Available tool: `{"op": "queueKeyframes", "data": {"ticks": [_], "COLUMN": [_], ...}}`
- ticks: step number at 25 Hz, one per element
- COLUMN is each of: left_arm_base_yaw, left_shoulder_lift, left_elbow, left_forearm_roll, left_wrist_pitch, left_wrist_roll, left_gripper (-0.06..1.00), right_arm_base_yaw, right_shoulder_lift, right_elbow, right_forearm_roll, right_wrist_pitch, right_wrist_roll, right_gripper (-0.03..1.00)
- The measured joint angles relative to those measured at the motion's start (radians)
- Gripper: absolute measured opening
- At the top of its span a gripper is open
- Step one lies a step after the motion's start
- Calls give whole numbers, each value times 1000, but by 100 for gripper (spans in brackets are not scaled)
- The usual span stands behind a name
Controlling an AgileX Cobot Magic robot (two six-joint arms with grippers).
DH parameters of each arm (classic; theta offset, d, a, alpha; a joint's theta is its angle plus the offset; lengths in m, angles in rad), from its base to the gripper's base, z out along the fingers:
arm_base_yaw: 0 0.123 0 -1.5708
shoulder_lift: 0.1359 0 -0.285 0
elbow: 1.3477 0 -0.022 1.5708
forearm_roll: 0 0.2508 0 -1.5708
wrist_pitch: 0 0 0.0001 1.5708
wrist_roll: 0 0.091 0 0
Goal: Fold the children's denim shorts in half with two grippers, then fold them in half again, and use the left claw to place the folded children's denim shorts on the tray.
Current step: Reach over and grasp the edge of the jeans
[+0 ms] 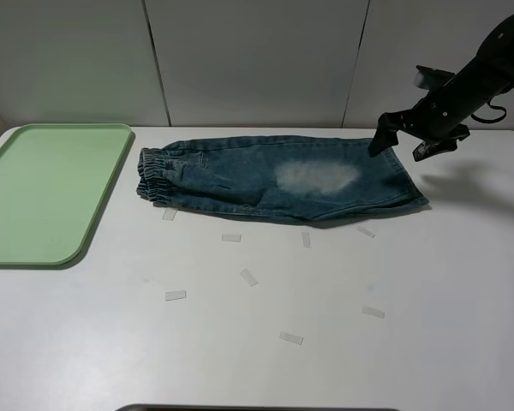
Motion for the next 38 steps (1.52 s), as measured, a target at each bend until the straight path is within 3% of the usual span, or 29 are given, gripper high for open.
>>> {"op": "queueKeyframes", "data": {"ticks": [7, 26, 31, 38], "left_arm_base_yaw": [0, 0, 0, 0], "left_shoulder_lift": [0, 0, 0, 0], "left_elbow": [0, 0, 0, 0], "left_forearm_roll": [0, 0, 0, 0], "left_wrist_pitch": [0, 0, 0, 0], "left_wrist_roll": [0, 0, 0, 0], "left_gripper": [92, 92, 92, 92], "right_arm_base_yaw": [-25, 7, 47, 87], "right_shoulder_lift": [33, 99, 102, 103], "right_elbow": [-1, -7, -8, -8], "right_forearm_roll": [-91, -13, 31, 20], "right_wrist_pitch": [-59, -74, -42, -21], "right_wrist_roll": [29, 36, 36, 39], "right_gripper": [69, 68, 54, 15]}}
